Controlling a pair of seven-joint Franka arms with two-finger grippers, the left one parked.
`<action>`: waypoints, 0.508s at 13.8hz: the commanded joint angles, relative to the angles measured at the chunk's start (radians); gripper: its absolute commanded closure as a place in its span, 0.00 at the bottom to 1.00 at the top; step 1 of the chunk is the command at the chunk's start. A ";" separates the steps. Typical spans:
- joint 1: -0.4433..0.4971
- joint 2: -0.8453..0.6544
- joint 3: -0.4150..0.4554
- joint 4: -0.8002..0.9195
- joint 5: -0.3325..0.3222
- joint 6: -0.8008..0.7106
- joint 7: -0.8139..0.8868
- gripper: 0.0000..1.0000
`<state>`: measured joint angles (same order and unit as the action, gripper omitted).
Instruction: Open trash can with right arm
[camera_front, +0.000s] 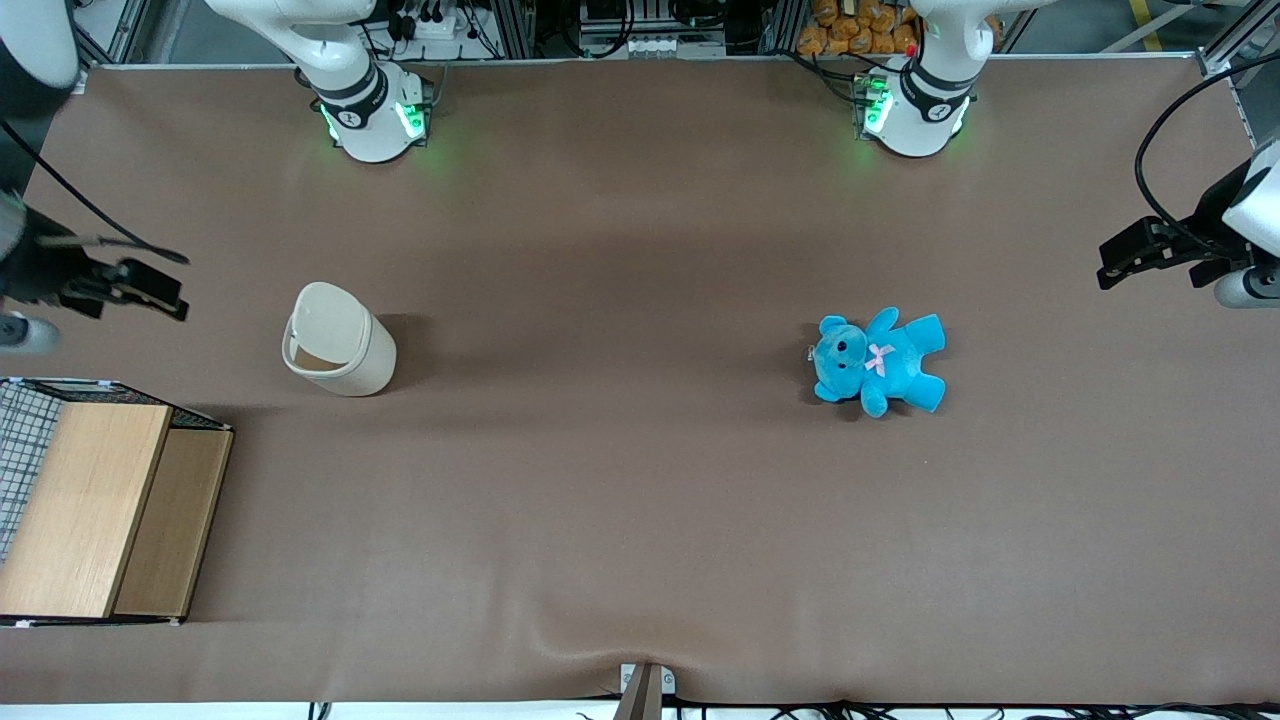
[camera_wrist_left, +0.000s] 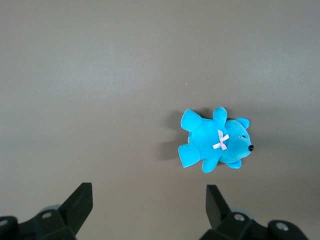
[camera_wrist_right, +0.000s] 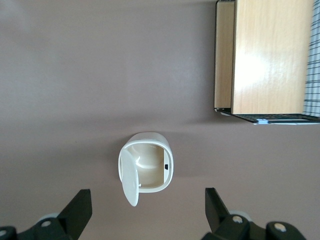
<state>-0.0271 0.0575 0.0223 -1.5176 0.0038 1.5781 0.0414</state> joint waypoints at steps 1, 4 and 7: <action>-0.025 -0.060 0.005 -0.013 0.019 -0.012 -0.020 0.00; -0.025 -0.088 0.005 -0.016 0.022 -0.009 -0.031 0.00; -0.025 -0.087 0.005 -0.004 0.018 -0.010 -0.032 0.00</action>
<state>-0.0360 -0.0155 0.0198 -1.5175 0.0088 1.5697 0.0274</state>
